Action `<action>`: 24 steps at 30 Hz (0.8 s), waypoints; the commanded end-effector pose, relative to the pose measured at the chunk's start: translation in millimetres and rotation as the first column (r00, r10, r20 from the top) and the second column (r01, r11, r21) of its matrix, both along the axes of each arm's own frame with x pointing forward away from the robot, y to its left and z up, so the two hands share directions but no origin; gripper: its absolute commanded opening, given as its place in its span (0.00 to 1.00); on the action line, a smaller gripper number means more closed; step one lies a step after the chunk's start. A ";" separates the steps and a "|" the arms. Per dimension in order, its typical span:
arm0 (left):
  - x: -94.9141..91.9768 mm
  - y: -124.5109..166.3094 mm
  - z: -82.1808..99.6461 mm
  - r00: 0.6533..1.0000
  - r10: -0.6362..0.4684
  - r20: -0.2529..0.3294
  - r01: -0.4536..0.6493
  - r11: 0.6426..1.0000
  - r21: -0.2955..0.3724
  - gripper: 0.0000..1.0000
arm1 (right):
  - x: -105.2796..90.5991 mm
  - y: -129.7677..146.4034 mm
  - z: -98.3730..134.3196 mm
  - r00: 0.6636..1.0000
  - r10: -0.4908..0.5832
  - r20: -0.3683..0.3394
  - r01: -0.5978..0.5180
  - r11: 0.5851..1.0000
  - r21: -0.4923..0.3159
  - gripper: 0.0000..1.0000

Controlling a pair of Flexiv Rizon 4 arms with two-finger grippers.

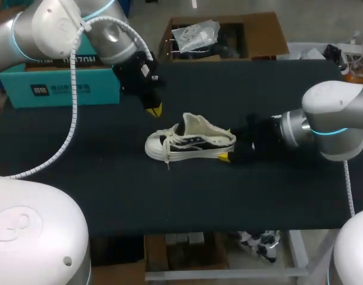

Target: Open the shoe tongue, take the insole out of the shoe, put the insole back into the shoe, and pack the shoe into the shoebox

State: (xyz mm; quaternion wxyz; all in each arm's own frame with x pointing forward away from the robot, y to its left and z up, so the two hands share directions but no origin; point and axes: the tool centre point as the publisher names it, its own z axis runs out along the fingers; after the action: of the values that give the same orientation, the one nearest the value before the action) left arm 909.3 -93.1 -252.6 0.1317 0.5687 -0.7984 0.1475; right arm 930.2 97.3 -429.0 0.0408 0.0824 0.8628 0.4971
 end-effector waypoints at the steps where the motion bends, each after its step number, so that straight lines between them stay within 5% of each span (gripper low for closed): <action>1: -3.0 -4.6 26.5 0.984 -0.147 0.096 0.146 0.989 0.010 0.00 | -1.0 1.3 -4.5 1.000 0.001 0.001 -0.001 1.000 0.003 0.00; 3: -1.3 -15.3 31.9 0.953 -0.293 0.083 0.290 0.956 0.040 0.00 | -1.0 1.3 -4.5 1.000 0.001 0.001 -0.001 1.000 0.003 0.00; 6: -0.5 -32.5 33.0 0.804 -0.594 0.016 0.591 0.802 0.086 0.00 | -1.0 1.3 -4.5 1.000 0.001 0.001 -0.001 1.000 0.003 0.00; 9: -5.9 -46.3 28.5 0.500 -0.865 -0.052 0.865 0.495 0.077 0.00 | -1.0 1.3 -4.5 1.000 0.001 0.001 -0.001 1.000 0.003 0.00; 12: -8.0 -54.8 32.3 0.258 -0.963 -0.077 0.966 0.256 0.036 0.00 | -1.0 1.3 -4.5 1.000 0.001 0.001 -0.001 1.000 0.003 0.00; 13: -3.6 -61.8 36.4 0.300 -0.950 -0.084 0.953 0.295 0.060 0.00 | -1.0 1.3 -4.5 1.000 0.001 0.001 -0.001 1.000 0.003 0.00; 14: 3.3 -70.8 40.1 0.462 -0.883 -0.080 0.885 0.454 0.101 0.00 | -1.0 1.3 -4.5 1.000 0.001 0.001 -0.001 1.000 0.003 0.00; 24: 3.3 -70.8 40.1 0.462 -0.883 -0.080 0.885 0.454 0.101 0.00 | -1.0 1.3 -4.5 1.000 0.001 0.001 -0.001 1.000 0.003 0.00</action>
State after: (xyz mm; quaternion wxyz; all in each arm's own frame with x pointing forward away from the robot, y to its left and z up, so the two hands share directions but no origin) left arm 903.4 -160.6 -213.8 0.1192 0.2315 -0.9560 0.1349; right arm 930.2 97.4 -429.0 0.0408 0.0823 0.8628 0.4971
